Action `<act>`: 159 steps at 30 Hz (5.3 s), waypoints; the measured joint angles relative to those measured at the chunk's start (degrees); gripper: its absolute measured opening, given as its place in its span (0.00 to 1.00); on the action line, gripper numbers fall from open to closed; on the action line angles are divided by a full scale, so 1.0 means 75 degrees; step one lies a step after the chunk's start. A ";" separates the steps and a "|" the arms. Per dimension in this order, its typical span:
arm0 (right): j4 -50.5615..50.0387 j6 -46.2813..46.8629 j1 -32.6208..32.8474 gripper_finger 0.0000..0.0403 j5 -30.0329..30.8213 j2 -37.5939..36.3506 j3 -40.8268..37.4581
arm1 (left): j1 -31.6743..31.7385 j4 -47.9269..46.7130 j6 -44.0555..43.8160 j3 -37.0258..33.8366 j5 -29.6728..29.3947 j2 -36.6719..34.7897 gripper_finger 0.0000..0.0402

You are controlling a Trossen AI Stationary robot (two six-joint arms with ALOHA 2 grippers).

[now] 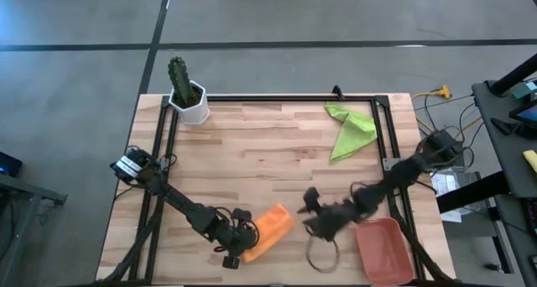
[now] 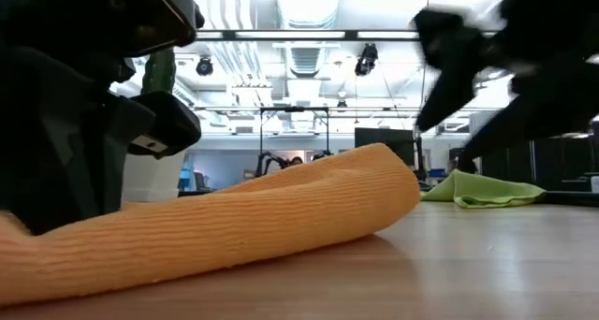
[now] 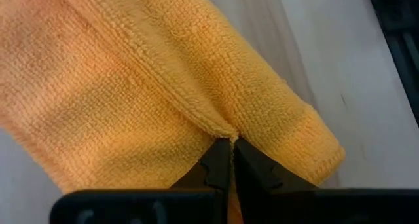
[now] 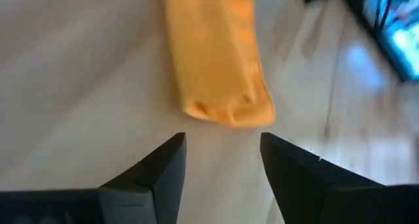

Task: Roll microfiber towels into tight, uniform cylinder then place into a basket
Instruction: Roll the orange microfiber cloth

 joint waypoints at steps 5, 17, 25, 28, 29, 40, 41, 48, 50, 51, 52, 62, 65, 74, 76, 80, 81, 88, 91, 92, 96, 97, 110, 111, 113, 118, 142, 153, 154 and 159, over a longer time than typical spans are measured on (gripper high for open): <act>0.0666 -0.1417 0.1173 0.47 0.1489 0.0500 0.0048 | -0.0016 -0.0002 0.0398 -0.0048 0.0018 0.0000 0.00; 0.1880 -0.5365 0.0772 0.47 0.1829 0.1699 0.0317 | -0.0040 -0.0007 0.0365 -0.0052 0.0019 0.0006 0.00; 0.1354 -0.6315 0.0478 0.47 0.0446 0.1759 0.0624 | -0.0057 0.0069 0.0352 -0.0069 0.0010 0.0006 0.00; 0.1355 -0.6362 0.0240 0.49 0.0442 0.1833 0.0664 | -0.0077 0.0293 0.0341 -0.0074 0.0021 0.0006 0.00; 0.1422 -0.6422 0.0170 0.50 0.0419 0.1833 0.0687 | -0.0085 0.0378 0.0336 -0.0072 0.0036 0.0010 0.00; 0.1552 -0.5873 -0.0416 0.54 -0.0901 0.1842 0.0765 | -0.0104 0.0589 -0.0063 -0.0067 0.0008 0.0009 0.00; 0.1549 -0.5775 -0.0413 0.53 -0.0906 0.1845 0.0765 | -0.0112 0.0594 -0.0065 -0.0067 0.0004 0.0009 0.00; 0.1582 -0.5101 -0.0451 0.52 -0.0936 0.1845 0.0762 | -0.0159 0.0604 -0.0066 -0.0067 -0.0059 0.0009 0.00; 0.1638 -0.5090 -0.0502 0.49 -0.0940 0.1846 0.0759 | -0.0162 0.0624 -0.0064 -0.0067 -0.0057 0.0009 0.00; 0.1684 -0.5063 -0.0524 0.48 -0.0943 0.1848 0.0759 | -0.0166 0.0653 -0.0061 -0.0060 -0.0057 0.0009 0.00; 0.1751 -0.4998 -0.0563 0.46 -0.0952 0.1848 0.0759 | -0.0168 0.0658 -0.0058 -0.0058 -0.0056 0.0009 0.00; 0.1778 -0.3438 -0.0951 0.19 -0.2369 0.1851 0.0779 | -0.0175 0.0652 -0.0056 -0.0058 -0.0051 0.0009 0.00; 0.1722 -0.2720 -0.1101 0.10 -0.2902 0.1851 0.0782 | -0.0185 0.0646 -0.0053 -0.0058 -0.0054 0.0009 0.00; 0.1322 -0.0496 -0.1722 0.04 -0.4913 0.1851 0.0808 | -0.0276 0.0519 -0.0015 -0.0073 -0.0108 -0.0230 0.00; 0.1509 0.0039 -0.1839 0.04 -0.5335 0.1851 0.0805 | -0.0285 0.0478 0.0002 -0.0084 -0.0092 -0.0322 0.00; 0.1787 0.1377 -0.2154 0.04 -0.6033 0.1851 0.0823 | -0.0328 0.0499 0.0053 -0.0084 -0.0014 -0.0461 0.00; 0.1788 0.1705 -0.2248 0.04 -0.6208 0.1851 0.0826 | -0.0332 0.0499 0.0153 -0.0084 -0.0022 -0.0478 0.00; 0.1381 0.3018 -0.2595 0.03 -0.6649 0.1877 0.0785 | -0.0403 0.0384 0.0226 -0.0087 -0.0002 -0.0498 0.14; 0.1264 0.3088 -0.2614 0.03 -0.6650 0.1874 0.0781 | -0.0385 0.0158 0.0226 -0.0084 -0.0196 -0.0504 0.25; 0.1261 0.3154 -0.2617 0.03 -0.6639 0.1874 0.0775 | -0.0382 0.0040 0.0227 -0.0084 -0.0228 -0.0523 0.28; 0.1274 0.3493 -0.2628 0.03 -0.6532 0.1874 0.0767 | -0.0384 -0.0420 0.0223 -0.0084 -0.0251 -0.0777 0.38; 0.1273 0.3620 -0.2648 0.03 -0.6530 0.1874 0.0765 | -0.0387 -0.0527 0.0205 -0.0080 -0.0255 -0.0887 0.39; 0.1372 0.4860 -0.3014 0.03 -0.6500 0.1871 0.0569 | -0.0505 0.0734 0.1492 0.0024 -0.1304 -0.1900 0.37; 0.1410 0.4958 -0.3022 0.03 -0.6500 0.1871 0.0537 | -0.0477 0.1030 0.1637 0.0024 -0.1325 -0.1778 0.37; 0.1463 0.5169 -0.3038 0.03 -0.6469 0.1871 0.0486 | -0.0464 0.1340 0.2026 0.0024 -0.1435 -0.1443 0.37; 0.1709 0.5851 -0.3063 0.03 -0.6340 0.1866 0.0331 | -0.0444 0.1340 0.3354 0.0288 -0.1940 -0.0540 0.37; 0.1691 0.6108 -0.3063 0.03 -0.6305 0.1856 0.0188 | -0.0100 0.0437 0.2711 -0.0077 -0.4044 -0.0187 0.37; 0.1685 0.4909 -0.3051 0.13 -0.5993 0.1856 0.0188 | -0.0130 0.0504 0.0974 -0.0169 -0.2818 -0.0170 0.37; 0.1685 0.4773 -0.3051 0.16 -0.5957 0.1856 0.0185 | -0.0130 0.0508 0.0849 -0.0169 -0.2773 -0.0140 0.37; 0.1656 0.4051 -0.3036 0.35 -0.5843 0.1774 0.0180 | -0.0185 0.0515 0.0729 -0.0183 -0.2732 -0.0079 0.37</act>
